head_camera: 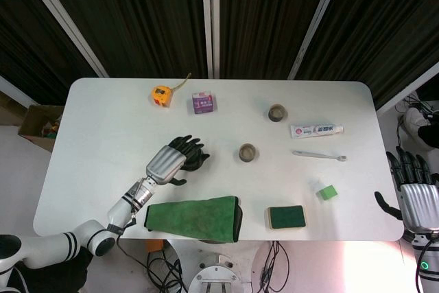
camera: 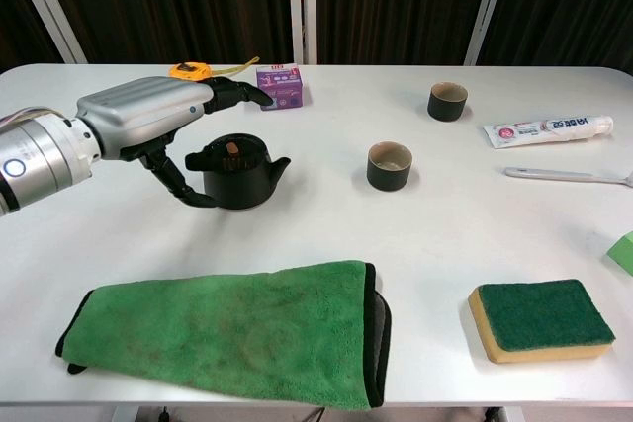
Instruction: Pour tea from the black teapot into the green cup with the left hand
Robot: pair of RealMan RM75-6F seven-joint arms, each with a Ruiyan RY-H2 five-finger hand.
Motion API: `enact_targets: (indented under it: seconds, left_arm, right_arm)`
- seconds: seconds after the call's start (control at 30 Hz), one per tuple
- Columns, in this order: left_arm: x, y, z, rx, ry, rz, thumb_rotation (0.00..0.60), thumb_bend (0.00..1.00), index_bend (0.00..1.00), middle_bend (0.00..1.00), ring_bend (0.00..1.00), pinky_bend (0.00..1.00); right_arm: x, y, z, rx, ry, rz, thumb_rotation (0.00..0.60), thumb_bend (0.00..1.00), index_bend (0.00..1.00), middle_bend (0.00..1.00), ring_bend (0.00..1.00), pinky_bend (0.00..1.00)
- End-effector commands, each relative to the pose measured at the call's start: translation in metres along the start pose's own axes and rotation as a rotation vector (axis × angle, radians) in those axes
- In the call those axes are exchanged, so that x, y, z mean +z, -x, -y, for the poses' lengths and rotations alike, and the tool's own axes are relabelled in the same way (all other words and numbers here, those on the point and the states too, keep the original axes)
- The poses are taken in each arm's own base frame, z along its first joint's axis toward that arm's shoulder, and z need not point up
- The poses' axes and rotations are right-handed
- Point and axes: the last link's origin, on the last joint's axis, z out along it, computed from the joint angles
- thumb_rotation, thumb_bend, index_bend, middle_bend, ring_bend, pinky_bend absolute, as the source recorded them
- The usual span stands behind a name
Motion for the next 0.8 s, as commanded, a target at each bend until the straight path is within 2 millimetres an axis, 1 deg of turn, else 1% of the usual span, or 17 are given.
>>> enact_targets:
  seconds: [0.03, 0.2, 0.37, 0.5, 0.67, 0.8]
  left_arm:
    - [0.003, 0.001, 0.001, -0.005, -0.007, 0.003, 0.6, 0.1, 0.09, 0.07, 0.0, 0.13]
    - [0.006, 0.0, 0.001, -0.015, -0.012, -0.001, 0.6, 0.11, 0.09, 0.07, 0.0, 0.13]
    - [0.01, -0.006, 0.001, -0.023, -0.021, -0.019, 0.6, 0.13, 0.1, 0.07, 0.0, 0.13]
    - [0.017, -0.008, 0.007, -0.039, -0.044, -0.009, 0.6, 0.13, 0.1, 0.07, 0.0, 0.13]
    - [0.021, -0.011, 0.01, -0.039, -0.056, -0.022, 0.6, 0.13, 0.1, 0.07, 0.0, 0.13]
    - [0.027, -0.019, 0.012, -0.034, -0.062, -0.036, 0.6, 0.13, 0.11, 0.07, 0.01, 0.13]
  right_arm:
    - [0.0, 0.0, -0.001, 0.002, 0.001, 0.0, 0.6, 0.24, 0.0, 0.0, 0.0, 0.0]
    - [-0.001, 0.001, -0.002, 0.002, 0.003, 0.003, 0.6, 0.24, 0.0, 0.0, 0.0, 0.0]
    - [0.0, 0.001, -0.003, 0.002, 0.003, -0.001, 0.6, 0.24, 0.0, 0.0, 0.0, 0.0]
    - [0.0, 0.001, -0.003, 0.001, 0.004, 0.001, 0.6, 0.24, 0.0, 0.0, 0.0, 0.0]
    - [0.001, 0.002, -0.004, -0.001, 0.008, 0.005, 0.6, 0.24, 0.0, 0.0, 0.0, 0.0]
    - [0.002, 0.002, -0.003, -0.002, 0.006, 0.009, 0.6, 0.24, 0.0, 0.0, 0.0, 0.0]
